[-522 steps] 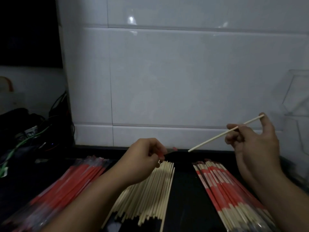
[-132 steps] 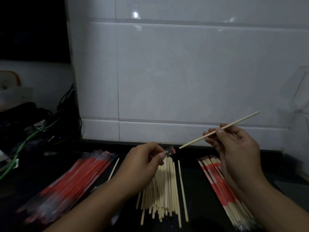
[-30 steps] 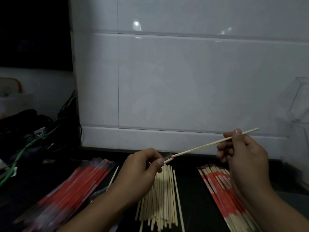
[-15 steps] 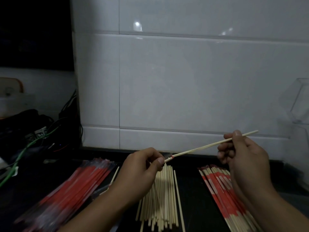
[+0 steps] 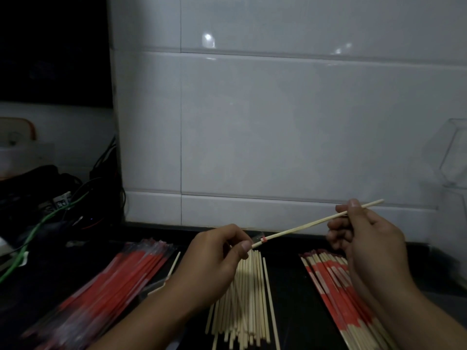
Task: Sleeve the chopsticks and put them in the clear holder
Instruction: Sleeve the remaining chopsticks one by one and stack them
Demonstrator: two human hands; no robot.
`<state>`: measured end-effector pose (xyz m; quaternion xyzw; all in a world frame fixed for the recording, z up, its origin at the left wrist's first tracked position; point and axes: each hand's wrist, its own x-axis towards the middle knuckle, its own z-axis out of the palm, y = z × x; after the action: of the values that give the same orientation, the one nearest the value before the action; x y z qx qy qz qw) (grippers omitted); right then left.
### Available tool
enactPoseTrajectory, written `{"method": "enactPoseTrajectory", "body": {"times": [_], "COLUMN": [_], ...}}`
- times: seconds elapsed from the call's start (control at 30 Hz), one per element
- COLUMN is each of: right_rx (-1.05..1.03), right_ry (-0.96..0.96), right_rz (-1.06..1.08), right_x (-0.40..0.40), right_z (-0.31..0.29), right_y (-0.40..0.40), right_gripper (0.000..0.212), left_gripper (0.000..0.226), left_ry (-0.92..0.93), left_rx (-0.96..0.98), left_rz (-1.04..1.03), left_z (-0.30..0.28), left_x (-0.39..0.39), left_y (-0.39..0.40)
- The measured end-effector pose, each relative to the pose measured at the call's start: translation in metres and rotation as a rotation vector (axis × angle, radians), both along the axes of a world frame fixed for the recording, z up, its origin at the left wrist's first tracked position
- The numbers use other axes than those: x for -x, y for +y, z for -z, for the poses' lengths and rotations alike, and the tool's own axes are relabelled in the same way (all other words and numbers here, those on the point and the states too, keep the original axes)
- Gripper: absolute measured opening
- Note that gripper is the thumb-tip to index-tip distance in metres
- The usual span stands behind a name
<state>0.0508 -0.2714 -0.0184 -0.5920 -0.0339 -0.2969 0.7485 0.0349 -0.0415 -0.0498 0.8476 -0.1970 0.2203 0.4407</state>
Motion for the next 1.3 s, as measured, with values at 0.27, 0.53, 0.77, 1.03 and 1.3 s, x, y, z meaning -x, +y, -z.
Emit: {"method": "enactPoseTrajectory", "body": {"times": [0.27,0.53,0.77,1.03,1.3], "right_rx": [-0.020,0.213,0.319,0.500,0.491], "right_ry": [0.011,0.078,-0.003,-0.018,0.217], "right_rz": [-0.075,-0.273,-0.099,-0.158,-0.561], "right_x": [0.003,0.009,0.014,0.023,0.030], "right_z": [-0.002,0.002,0.007,0.011,0.013], "right_y": [0.002,0.014,0.025,0.028,0.041], "right_gripper": [0.029,0.025,0.054,0.033,0.035], "left_gripper": [0.012,0.011,0.012,0.012,0.010], "left_ry": [-0.017,0.029,0.015,0.000,-0.002], "left_rx": [-0.043,-0.023,-0.024,-0.036,-0.041], "left_rz": [-0.011,0.039,-0.005,-0.025,-0.020], "left_z": [0.001,0.002,0.001,0.002,0.002], "left_x": [0.000,-0.001,-0.003,-0.003,-0.002], "left_y": [0.000,-0.001,0.001,0.001,0.000]}}
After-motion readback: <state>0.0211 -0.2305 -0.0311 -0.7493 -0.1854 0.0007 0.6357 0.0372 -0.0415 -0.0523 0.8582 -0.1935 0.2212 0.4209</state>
